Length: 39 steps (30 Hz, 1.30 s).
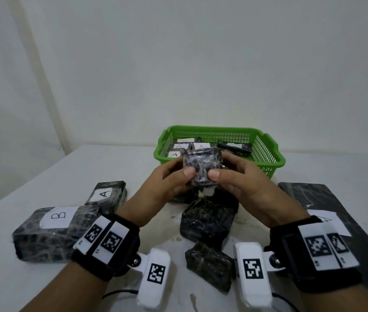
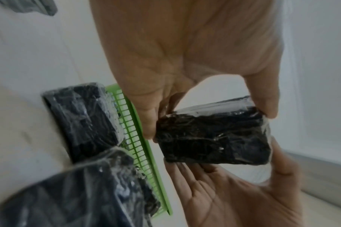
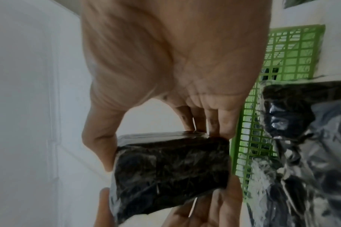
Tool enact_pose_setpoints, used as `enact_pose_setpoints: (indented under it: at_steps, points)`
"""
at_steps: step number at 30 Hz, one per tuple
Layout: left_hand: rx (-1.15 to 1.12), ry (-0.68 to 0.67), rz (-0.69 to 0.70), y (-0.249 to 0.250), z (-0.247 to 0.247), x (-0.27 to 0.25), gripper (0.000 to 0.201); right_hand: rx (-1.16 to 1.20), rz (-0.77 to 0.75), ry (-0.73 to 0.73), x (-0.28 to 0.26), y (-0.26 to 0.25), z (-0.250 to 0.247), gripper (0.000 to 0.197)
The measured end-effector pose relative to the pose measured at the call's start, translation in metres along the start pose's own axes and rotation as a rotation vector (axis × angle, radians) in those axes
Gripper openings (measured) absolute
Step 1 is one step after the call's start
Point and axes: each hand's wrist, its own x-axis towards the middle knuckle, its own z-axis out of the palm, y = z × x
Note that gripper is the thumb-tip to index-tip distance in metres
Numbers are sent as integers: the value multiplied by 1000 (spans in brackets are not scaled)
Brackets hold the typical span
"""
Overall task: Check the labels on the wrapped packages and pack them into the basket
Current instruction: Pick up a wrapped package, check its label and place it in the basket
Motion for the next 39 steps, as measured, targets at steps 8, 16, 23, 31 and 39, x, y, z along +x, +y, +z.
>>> enact_pose_setpoints:
  at_steps: [8,16,23,31,39]
  points:
    - [36,35,24,-5,-2,-1,99,-112,-25,118,0,0,5,103]
    - [-4,56,54,-5,-5,-1,109,-62,-3,27,-4,-6,3,103]
    - [1,328,150,-4,3,3,104,54,89,77,-6,-14,6,66]
    - [-93,425,115,1,7,6,77,162,160,172,-7,-19,10,37]
    - [-107,498,-51,15,7,34,8,240,246,327,3,-31,-5,17]
